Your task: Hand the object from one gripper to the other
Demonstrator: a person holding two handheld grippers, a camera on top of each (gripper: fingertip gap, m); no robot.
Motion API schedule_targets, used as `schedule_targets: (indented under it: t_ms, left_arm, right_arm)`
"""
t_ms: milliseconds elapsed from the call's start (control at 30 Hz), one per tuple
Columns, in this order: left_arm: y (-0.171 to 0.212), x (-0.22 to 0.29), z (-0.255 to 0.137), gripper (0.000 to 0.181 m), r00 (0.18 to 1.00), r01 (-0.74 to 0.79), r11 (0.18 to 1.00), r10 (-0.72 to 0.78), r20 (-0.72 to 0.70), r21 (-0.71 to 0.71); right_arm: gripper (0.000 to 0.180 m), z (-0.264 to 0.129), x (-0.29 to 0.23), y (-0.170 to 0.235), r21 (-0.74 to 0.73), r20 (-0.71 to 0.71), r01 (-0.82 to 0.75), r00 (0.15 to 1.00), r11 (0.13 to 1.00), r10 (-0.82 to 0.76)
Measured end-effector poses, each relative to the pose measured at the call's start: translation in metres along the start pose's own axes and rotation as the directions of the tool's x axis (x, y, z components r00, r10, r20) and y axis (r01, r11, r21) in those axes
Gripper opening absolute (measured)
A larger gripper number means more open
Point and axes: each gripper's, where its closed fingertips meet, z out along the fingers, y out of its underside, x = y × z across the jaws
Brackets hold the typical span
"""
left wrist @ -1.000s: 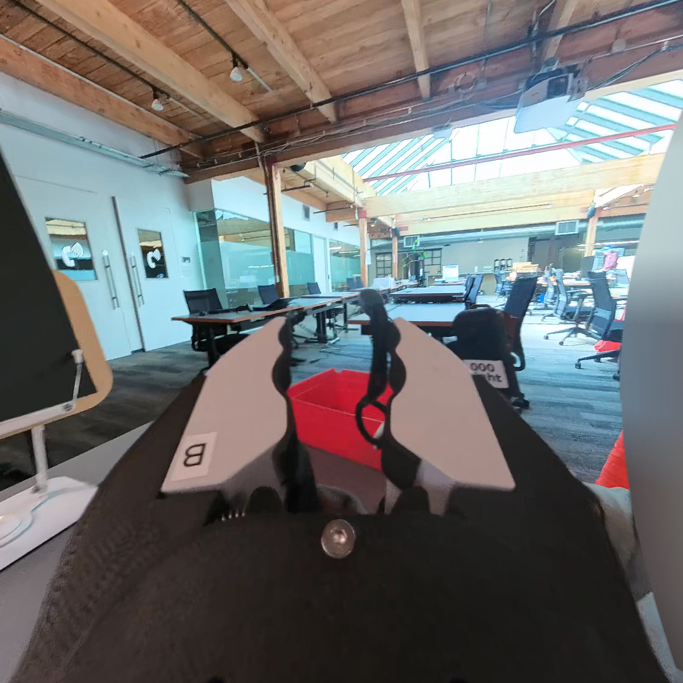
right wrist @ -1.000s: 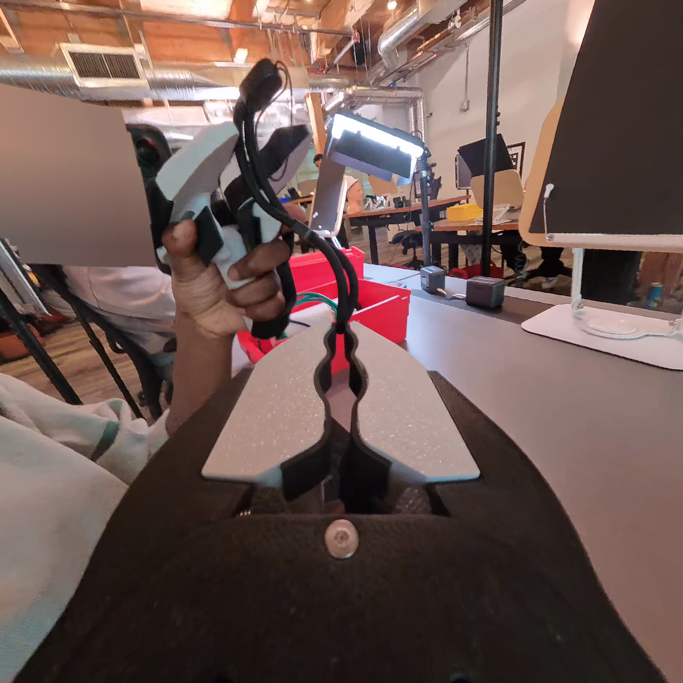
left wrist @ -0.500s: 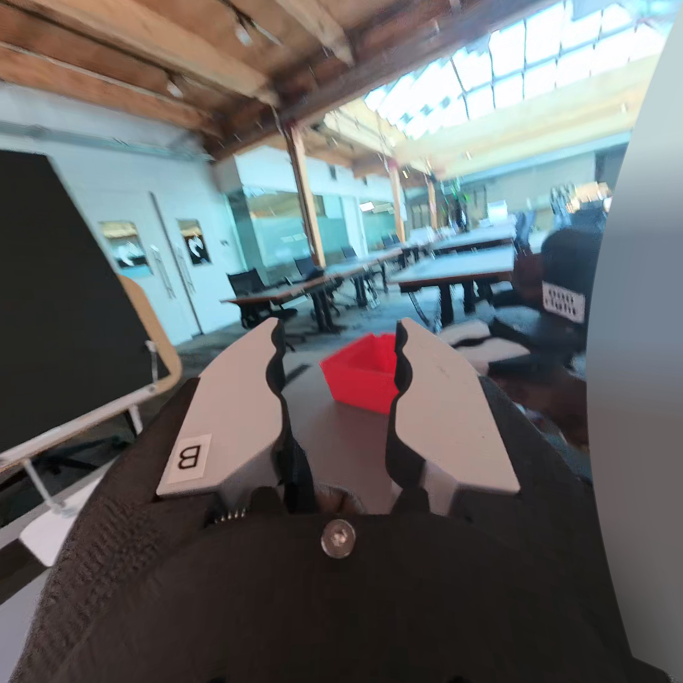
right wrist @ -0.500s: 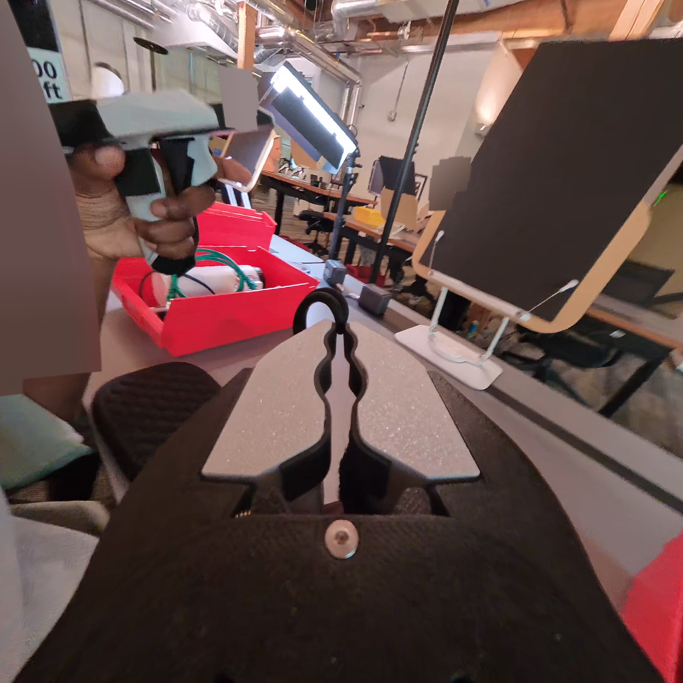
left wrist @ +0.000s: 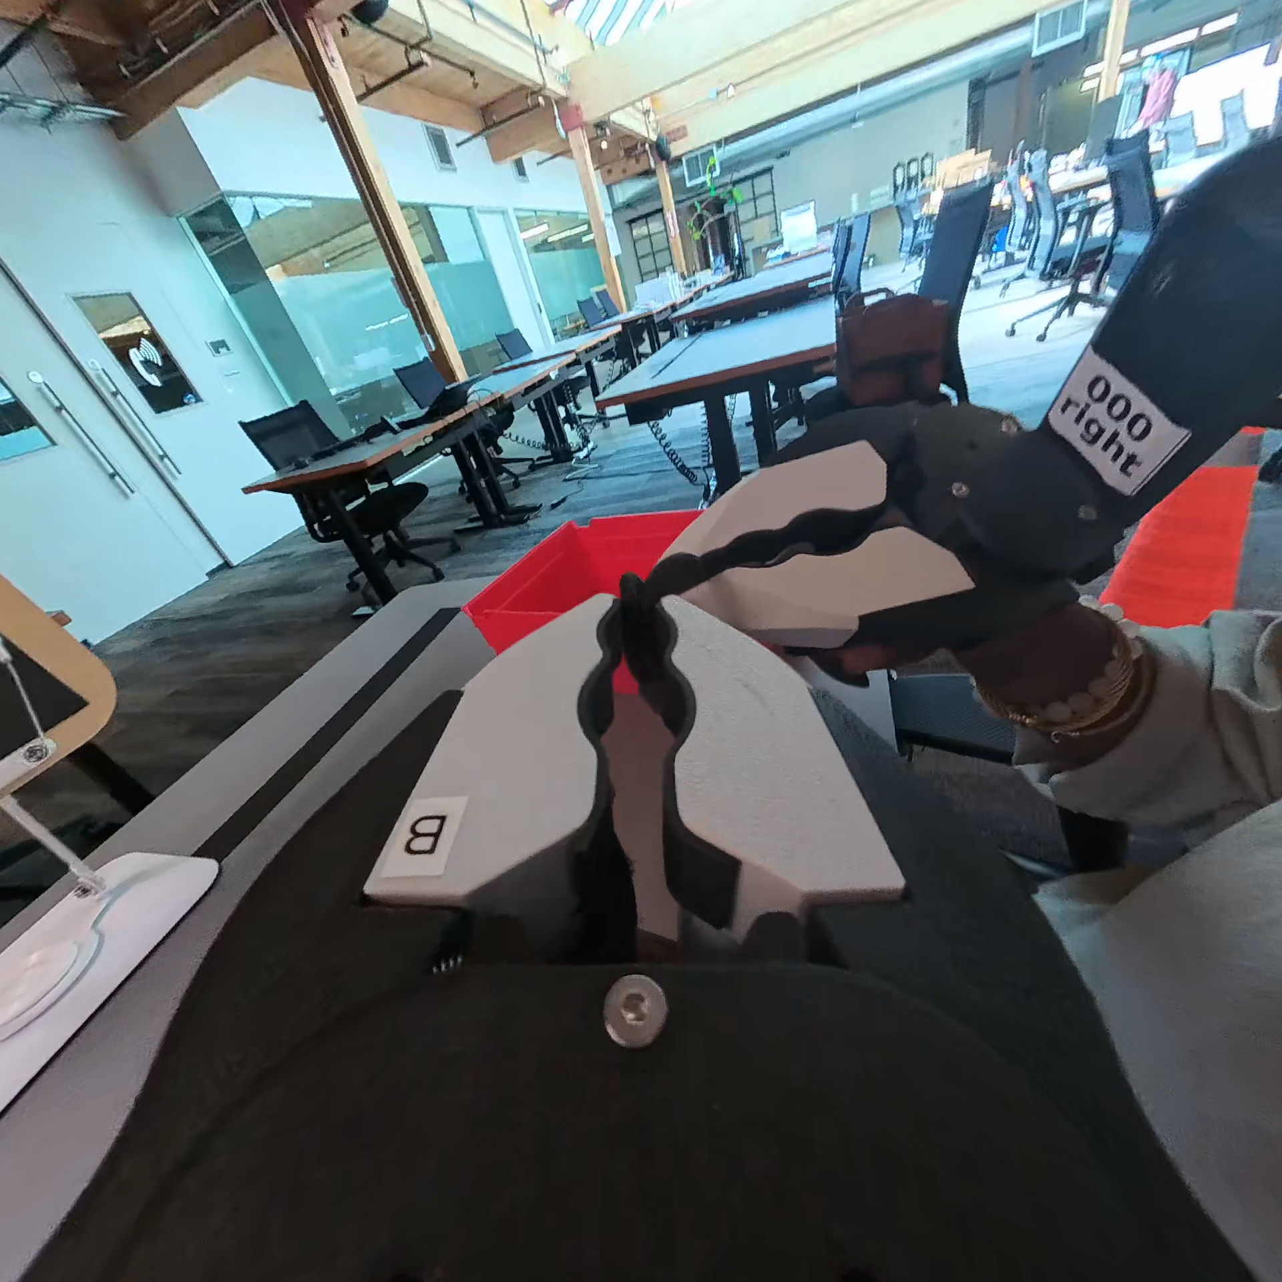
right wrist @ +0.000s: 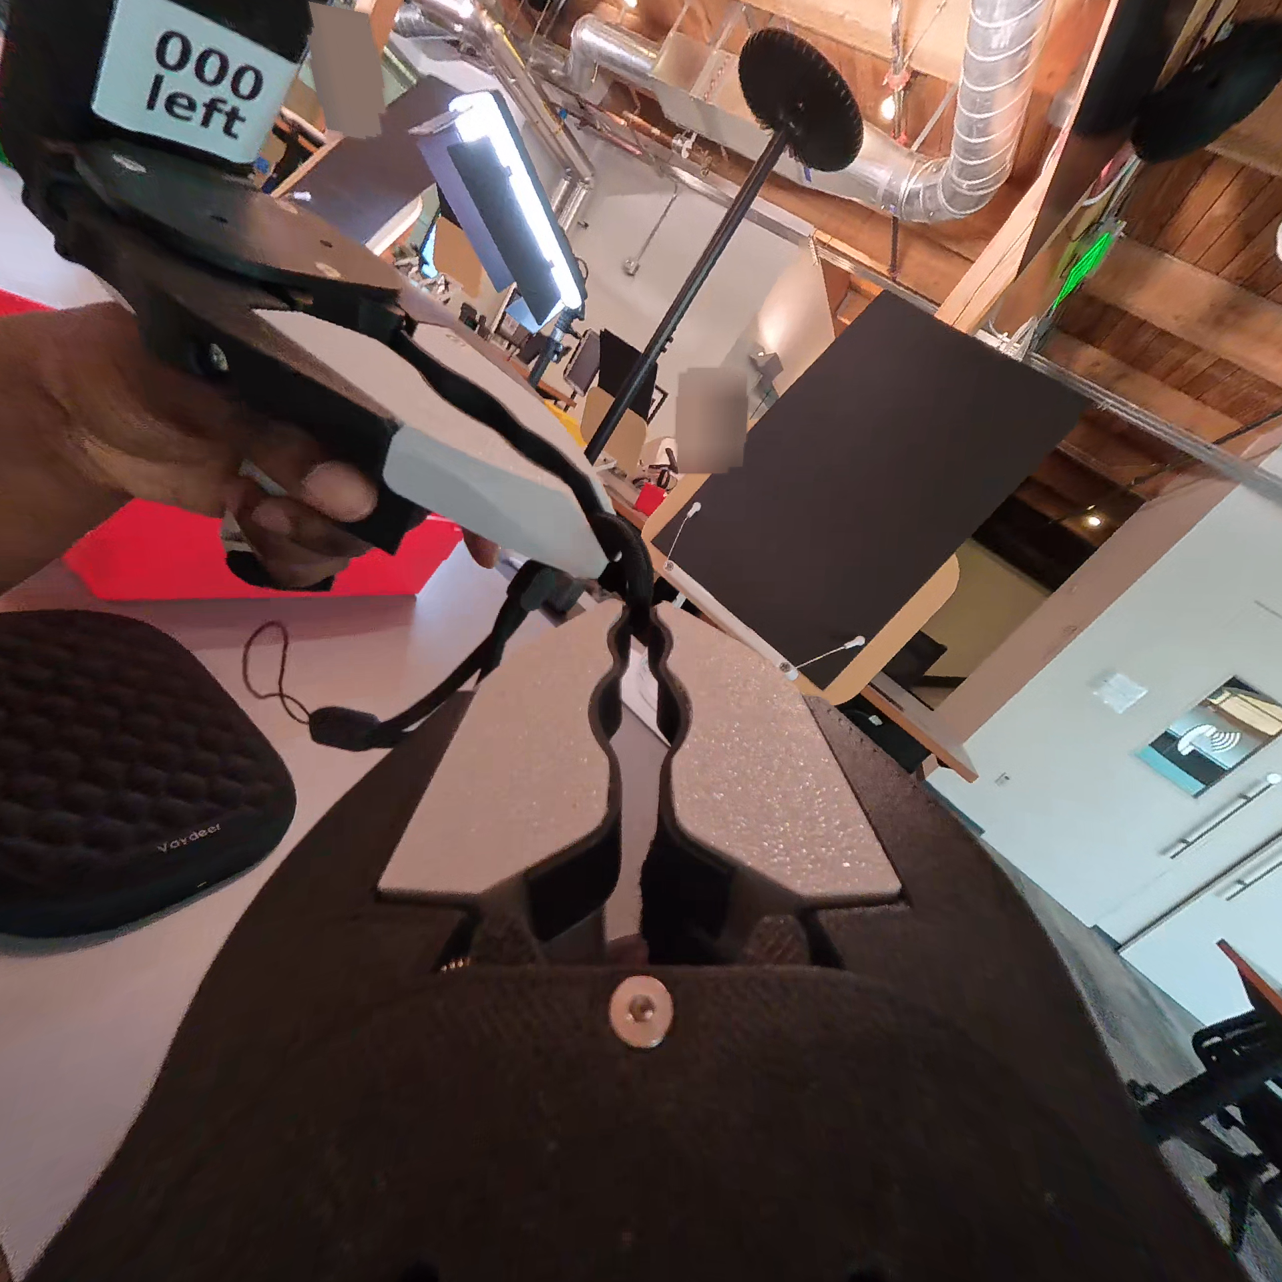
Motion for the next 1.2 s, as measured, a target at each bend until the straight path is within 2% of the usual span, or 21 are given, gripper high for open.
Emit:
schedule_targets:
  t_ms: [33,133,233,300,367,467,567,667,833,933,1000,1100,1200]
  left_arm:
    - [-0.004,-0.003,-0.002,0.008,1.000,0.011,1.000,-0.011,0.014,0.025]
    - [-0.021,-0.018,-0.013,0.008,0.995,0.054,0.987,-0.066,0.069,0.153]
    - [-0.042,-0.033,-0.030,0.008,0.986,0.077,0.947,-0.119,0.119,0.313]
    - [-0.051,-0.040,-0.040,0.008,0.979,0.067,0.922,-0.135,0.153,0.381]
    - [-0.057,-0.042,-0.047,0.008,0.976,0.058,0.907,-0.140,0.169,0.418]
    - [-0.061,-0.042,-0.050,0.008,0.973,0.058,0.894,-0.150,0.176,0.444]
    - [-0.062,-0.040,-0.048,0.008,0.971,0.046,0.891,-0.147,0.191,0.452]
    - [-0.063,-0.039,-0.045,0.008,0.965,0.020,0.888,-0.137,0.224,0.460]
    - [-0.062,-0.033,-0.037,0.008,0.960,-0.003,0.887,-0.127,0.249,0.462]
    - [-0.062,-0.031,-0.034,0.008,0.957,-0.017,0.889,-0.117,0.264,0.458]
    - [-0.062,-0.032,-0.035,0.008,0.954,-0.023,0.888,-0.118,0.276,0.460]
    - [-0.063,-0.039,-0.042,0.010,0.950,0.001,0.884,-0.146,0.276,0.467]
    - [-0.064,-0.053,-0.056,0.034,0.942,0.028,0.874,-0.185,0.280,0.485]
  right_arm:
    - [0.005,0.000,0.001,-0.001,0.008,-0.007,-0.013,1.000,1.000,0.013]
    - [0.030,0.003,-0.003,0.004,-0.017,0.049,-0.122,0.991,0.992,0.123]
    - [0.032,0.006,-0.018,0.011,-0.084,0.184,-0.324,0.924,0.942,0.334]
    - [0.039,0.006,-0.035,0.010,-0.158,0.315,-0.494,0.795,0.855,0.518]
    - [0.045,0.006,-0.048,0.002,-0.207,0.421,-0.648,0.617,0.733,0.665]
    - [0.046,0.013,-0.051,-0.004,-0.215,0.460,-0.813,0.405,0.541,0.791]
    - [0.040,0.020,-0.052,-0.004,-0.214,0.454,-0.904,0.244,0.371,0.857]
    - [0.034,0.020,-0.054,-0.009,-0.219,0.464,-0.938,0.143,0.270,0.874]
    - [0.030,0.020,-0.048,-0.010,-0.158,0.435,-0.957,0.155,0.245,0.887]
    - [0.012,0.021,-0.052,-0.006,-0.164,0.418,-0.947,0.188,0.277,0.889]
    - [0.007,0.021,-0.053,-0.004,-0.159,0.415,-0.933,0.235,0.324,0.879]
    - [0.007,0.019,-0.045,-0.003,-0.119,0.400,-0.890,0.362,0.440,0.842]
    - [0.007,0.018,-0.028,0.005,-0.055,0.298,-0.770,0.595,0.636,0.746]
